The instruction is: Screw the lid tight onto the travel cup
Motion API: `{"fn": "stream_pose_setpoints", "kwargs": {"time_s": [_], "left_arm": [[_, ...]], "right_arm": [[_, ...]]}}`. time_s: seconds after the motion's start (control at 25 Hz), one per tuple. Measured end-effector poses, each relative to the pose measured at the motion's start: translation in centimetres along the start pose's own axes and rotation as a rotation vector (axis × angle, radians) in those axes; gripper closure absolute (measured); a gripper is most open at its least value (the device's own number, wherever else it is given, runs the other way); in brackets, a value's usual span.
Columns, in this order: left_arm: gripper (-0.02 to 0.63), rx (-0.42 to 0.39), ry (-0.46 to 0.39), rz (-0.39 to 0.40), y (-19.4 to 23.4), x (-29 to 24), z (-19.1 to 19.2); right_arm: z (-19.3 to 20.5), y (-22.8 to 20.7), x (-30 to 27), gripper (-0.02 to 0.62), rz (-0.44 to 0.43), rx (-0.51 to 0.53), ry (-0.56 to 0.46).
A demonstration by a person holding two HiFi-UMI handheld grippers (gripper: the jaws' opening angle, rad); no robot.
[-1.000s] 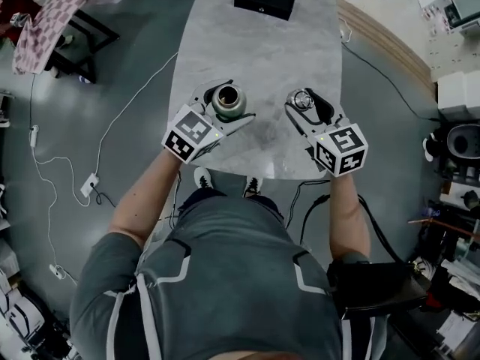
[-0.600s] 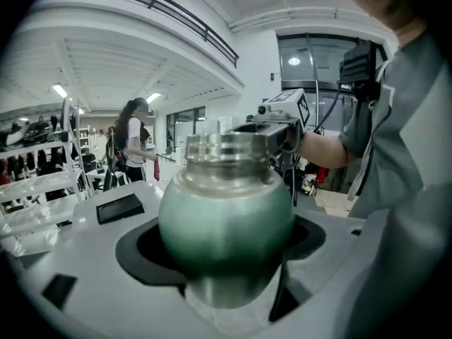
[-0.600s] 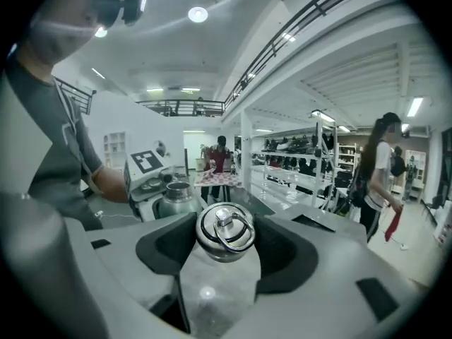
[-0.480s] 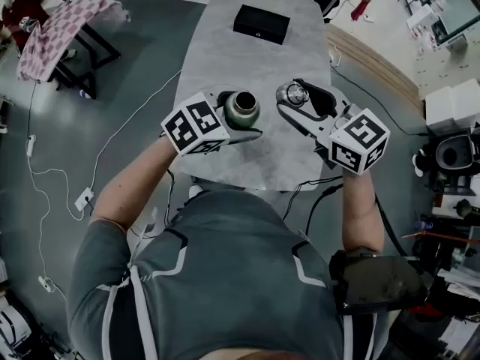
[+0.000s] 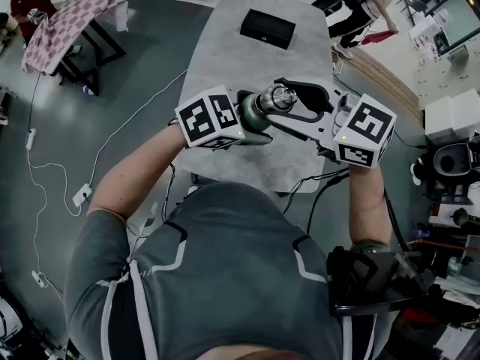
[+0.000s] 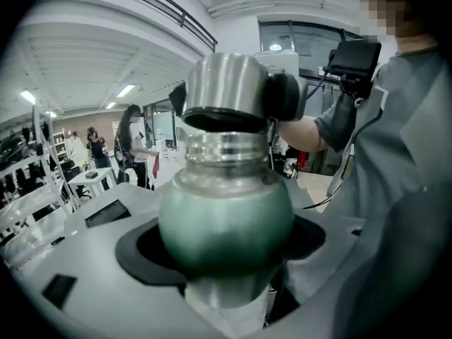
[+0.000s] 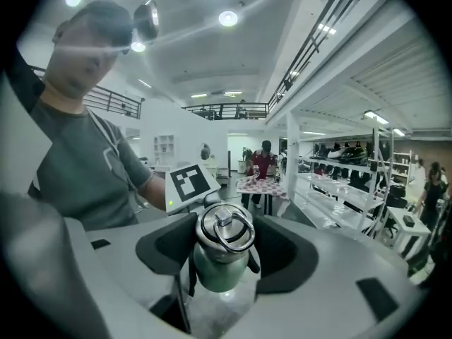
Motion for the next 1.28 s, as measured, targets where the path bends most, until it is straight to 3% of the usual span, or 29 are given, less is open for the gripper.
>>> {"fn": "stream_pose_setpoints", "kwargs": {"time_s": [0.44, 0.88, 1.28], "left_arm": [[0.215, 0.019, -0.017, -0.010, -0.3, 0.0, -0.5], [0.215, 0.010, -0.020, -0.059, -0.8, -0.4, -0.4], [0.215, -0.022, -0.118, 0.070, -1.5, 0.6, -1.2]], "right_arm": [[0.0, 0.3, -1.3, 0.322, -0.057, 0.011, 0.066], [0.9, 0.2, -0.8, 0.322, -0.034, -0.102, 0.008], [-0.3, 0.6, -0.9, 0.322, -0.207, -0.013, -0.075]]}}
Point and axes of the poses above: the fingertips, and each gripper's own axes: x backward along the fingers, y to its left, z out of its underside, the point moved 8 cm from there along x, backward along the fingers, and after that the axes turned 8 degrees about -y, right-handed, at the moved point
